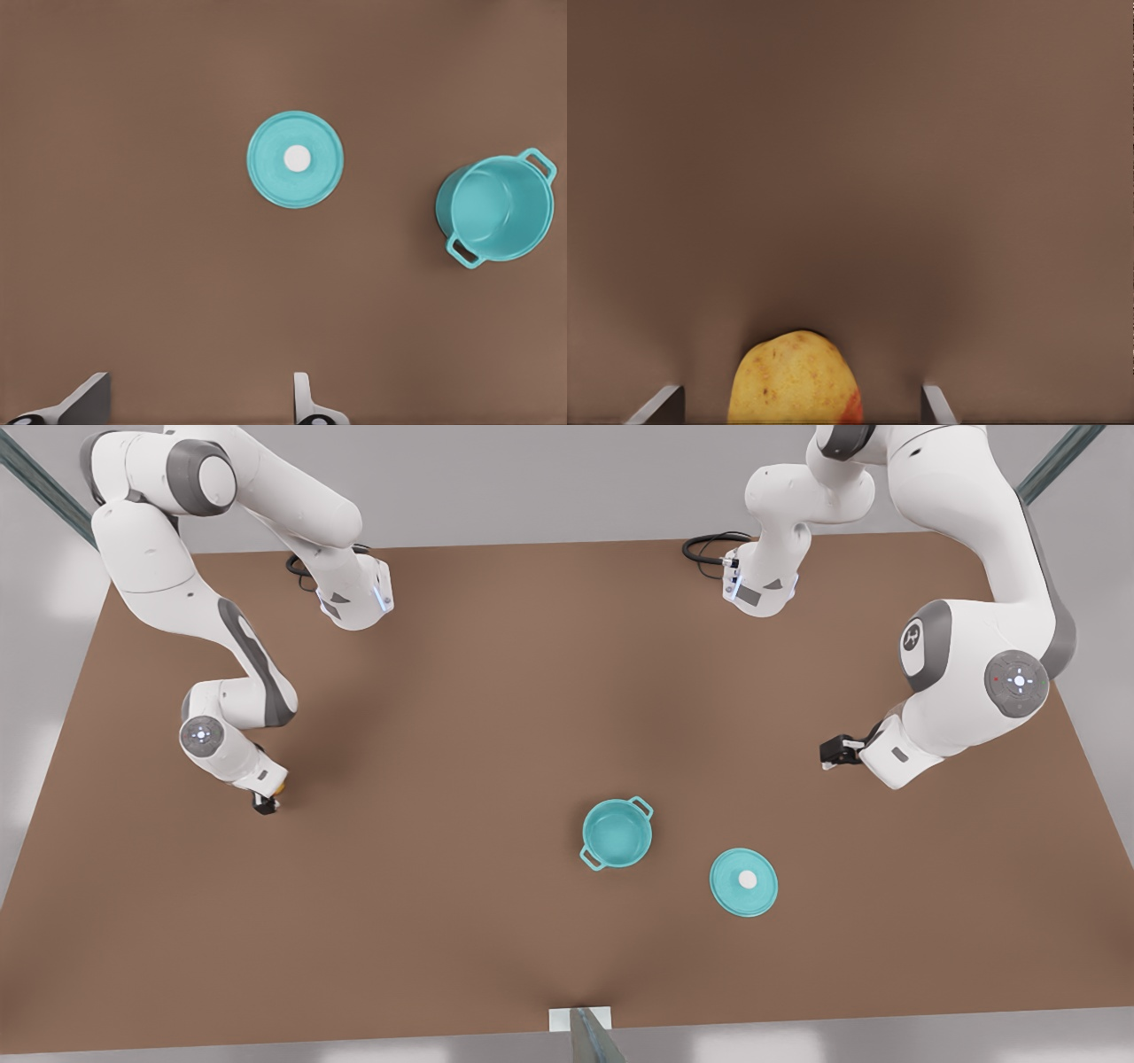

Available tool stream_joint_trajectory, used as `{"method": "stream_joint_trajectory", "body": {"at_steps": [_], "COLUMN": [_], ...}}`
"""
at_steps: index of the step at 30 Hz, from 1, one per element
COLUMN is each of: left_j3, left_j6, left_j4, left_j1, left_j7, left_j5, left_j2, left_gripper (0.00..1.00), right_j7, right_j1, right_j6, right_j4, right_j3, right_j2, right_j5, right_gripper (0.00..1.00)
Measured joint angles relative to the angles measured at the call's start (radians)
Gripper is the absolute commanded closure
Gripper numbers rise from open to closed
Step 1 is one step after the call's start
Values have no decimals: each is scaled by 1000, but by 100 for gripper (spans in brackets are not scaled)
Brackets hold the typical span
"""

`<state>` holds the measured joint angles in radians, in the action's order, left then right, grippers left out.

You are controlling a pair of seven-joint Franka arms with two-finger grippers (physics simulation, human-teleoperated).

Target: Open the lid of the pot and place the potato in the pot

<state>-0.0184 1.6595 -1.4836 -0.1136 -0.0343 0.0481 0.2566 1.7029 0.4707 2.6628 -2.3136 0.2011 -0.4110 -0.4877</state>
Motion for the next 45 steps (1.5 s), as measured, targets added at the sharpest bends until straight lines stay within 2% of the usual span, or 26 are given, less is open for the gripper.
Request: {"method": "stream_joint_trajectory", "body": {"at_steps": [5, 9, 13, 20, 26, 32, 38, 45], "left_j3": [0, 0, 1, 0, -1, -1, -2, -2], "left_j6": [-4, -3, -5, -10, -10, -6, -1, -2], "left_j4": [1, 1, 0, 1, 2, 1, 1, 4], "left_j1": [0, 0, -4, -9, -9, -8, -8, -8], "left_j7": [-13, -21, -27, -34, -38, -40, -41, -42], "left_j5": [-1, -1, -2, -3, -3, -3, -3, -4], "left_j2": [-4, -2, -6, -10, -6, 0, 5, 2], "left_gripper": [0, 0, 0, 0, 0, 0, 0, 0], "right_j7": [-6, -9, -12, -15, -17, -19, -21, -53], "right_j1": [3, 5, 17, 18, 19, 18, 20, 14], "right_j6": [6, 9, 10, 15, 16, 16, 9, -48], "right_j4": [0, 0, 1, 0, 1, 0, 0, 0], "right_j3": [3, 3, 3, 4, 6, 7, 47, 182], "right_j2": [-1, -3, -5, -2, -1, 17, 123, 212], "right_j5": [-3, -5, -14, -19, -20, -20, -16, 131], "right_gripper": [11, 11, 23, 29, 43, 48, 49, 49]}}
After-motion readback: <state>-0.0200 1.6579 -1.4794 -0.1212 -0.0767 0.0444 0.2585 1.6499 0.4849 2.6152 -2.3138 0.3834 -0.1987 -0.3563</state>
